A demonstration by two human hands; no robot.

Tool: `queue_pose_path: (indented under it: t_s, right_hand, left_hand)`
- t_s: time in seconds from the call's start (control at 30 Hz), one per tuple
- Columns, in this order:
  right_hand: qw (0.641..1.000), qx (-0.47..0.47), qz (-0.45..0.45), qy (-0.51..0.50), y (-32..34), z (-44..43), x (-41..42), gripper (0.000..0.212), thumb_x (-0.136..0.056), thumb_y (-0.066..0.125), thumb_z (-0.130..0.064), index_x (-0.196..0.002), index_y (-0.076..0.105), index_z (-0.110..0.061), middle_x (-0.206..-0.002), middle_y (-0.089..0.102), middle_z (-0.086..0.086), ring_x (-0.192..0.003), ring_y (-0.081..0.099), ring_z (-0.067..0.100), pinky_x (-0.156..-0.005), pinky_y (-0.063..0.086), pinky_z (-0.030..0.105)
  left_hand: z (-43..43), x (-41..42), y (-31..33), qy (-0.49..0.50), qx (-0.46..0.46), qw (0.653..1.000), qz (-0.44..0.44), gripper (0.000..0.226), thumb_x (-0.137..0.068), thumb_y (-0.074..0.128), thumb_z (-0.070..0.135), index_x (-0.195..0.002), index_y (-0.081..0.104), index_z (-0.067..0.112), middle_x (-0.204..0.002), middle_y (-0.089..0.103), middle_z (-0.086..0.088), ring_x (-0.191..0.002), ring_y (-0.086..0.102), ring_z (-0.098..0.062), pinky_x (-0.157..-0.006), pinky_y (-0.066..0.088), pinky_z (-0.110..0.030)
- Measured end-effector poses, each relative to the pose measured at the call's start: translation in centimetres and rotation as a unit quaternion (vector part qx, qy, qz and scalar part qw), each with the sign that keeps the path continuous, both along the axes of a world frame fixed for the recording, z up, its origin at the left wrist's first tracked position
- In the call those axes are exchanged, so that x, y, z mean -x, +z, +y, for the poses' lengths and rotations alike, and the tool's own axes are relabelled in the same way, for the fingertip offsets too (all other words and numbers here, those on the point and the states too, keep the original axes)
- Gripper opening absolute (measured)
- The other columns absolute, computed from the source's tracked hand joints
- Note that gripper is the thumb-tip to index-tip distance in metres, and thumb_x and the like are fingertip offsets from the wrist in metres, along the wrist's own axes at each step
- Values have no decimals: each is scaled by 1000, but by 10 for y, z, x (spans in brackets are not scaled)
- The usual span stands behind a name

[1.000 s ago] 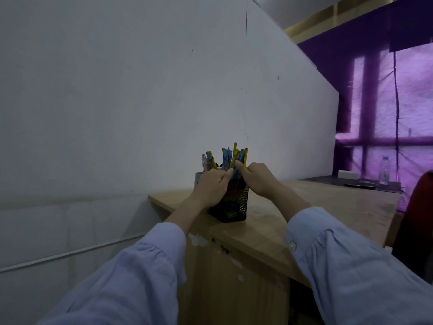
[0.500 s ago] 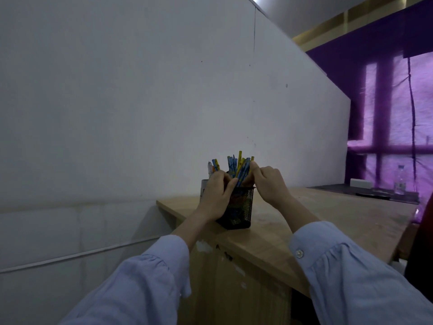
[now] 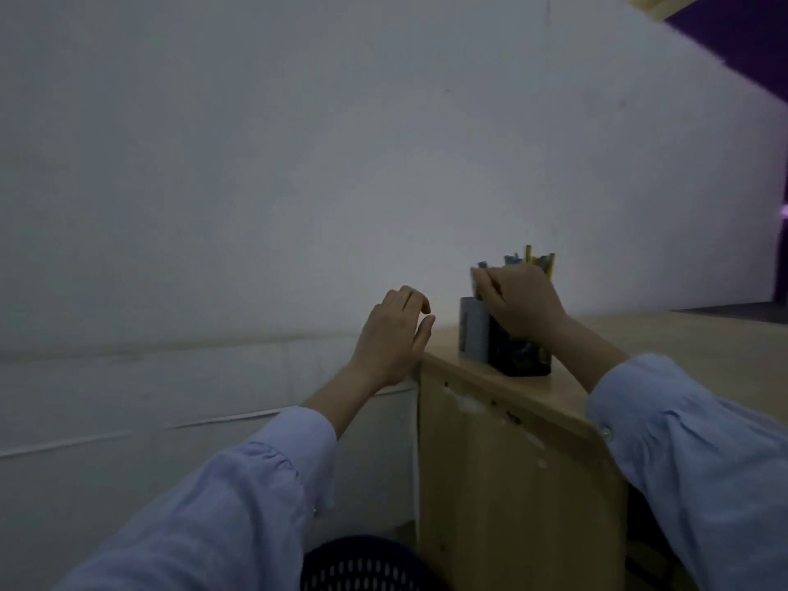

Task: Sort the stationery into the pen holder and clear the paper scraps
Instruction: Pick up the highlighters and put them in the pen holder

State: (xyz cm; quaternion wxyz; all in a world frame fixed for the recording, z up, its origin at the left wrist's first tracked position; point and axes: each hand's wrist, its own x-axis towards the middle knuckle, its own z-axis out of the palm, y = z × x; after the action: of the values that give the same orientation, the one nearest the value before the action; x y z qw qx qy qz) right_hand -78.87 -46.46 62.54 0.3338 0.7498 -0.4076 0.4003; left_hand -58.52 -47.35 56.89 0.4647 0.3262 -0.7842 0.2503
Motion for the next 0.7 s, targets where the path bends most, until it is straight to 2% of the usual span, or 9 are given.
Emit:
queue_pose_path:
  t_s: [0.07,0.1,0.17,0.2,0.3,0.43,0.53,0.7]
  right_hand:
    - [999,-11,46,-3,-8,4,-17,49,-100,35,-27,-55,47,-10,-41,40,2,-36,31,17,-52,33,31]
    - [999,-17,51,-1,-14,5,-31,47,-100,36,-27,-57,47,-13,-42,41,1,-37,32,17,-61,39,35]
    - [999,-20,34,-13,-31,6,-53,38,-100,40,-28,-65,52,-16,-48,49,0,-44,43,19,-81,41,39]
    - [999,-31,23,-12,-42,8,-68,34,-99,40,-31,-74,58,-16,-55,57,0,-53,52,22,-86,39,40]
    - [997,-78,24,9,-72,16,-112,27,-97,41,-37,-100,60,-18,-87,68,-1,-84,60,24,-88,34,39]
    - [985,-145,38,86,-106,39,-175,30,-96,44,-34,-116,55,-16,-117,60,4,-104,54,25,-87,43,39]
    - [974,-185,36,127,-127,59,-220,34,-95,47,-34,-123,51,-16,-127,53,5,-110,51,26,-87,43,38]
    - [945,-252,49,203,-164,102,-292,39,-94,49,-34,-129,47,-16,-133,46,5,-116,48,26,-93,45,42]
  left_hand:
    - [12,-29,-5,28,-2,1000,-3,21,-95,46,22,-100,57,5,-103,58,-9,-91,52,-25,-77,45,-38]
    - [20,-48,-8,46,-5,999,-7,21,-95,46,22,-100,58,5,-102,58,-9,-91,52,-25,-77,46,-38]
    - [34,-79,-12,77,-11,997,-9,21,-95,46,22,-100,57,5,-102,58,-9,-90,52,-25,-76,46,-38]
    - [44,-97,-15,95,-14,995,-9,21,-95,46,23,-100,57,6,-102,57,-8,-90,52,-25,-76,46,-38]
    - [74,-145,-27,145,-34,989,-5,23,-95,47,26,-103,56,6,-106,55,-7,-93,51,-23,-78,45,-37]
    - [126,-203,-49,212,-54,976,-5,26,-94,48,29,-106,55,7,-108,54,-6,-95,51,-22,-78,43,-34]
    - [167,-240,-67,248,-80,965,5,26,-93,49,30,-106,55,8,-109,54,-6,-96,51,-22,-79,42,-35]
    - [234,-305,-108,320,-151,935,18,29,-95,46,33,-110,54,10,-114,52,-4,-100,51,-20,-84,46,-34]
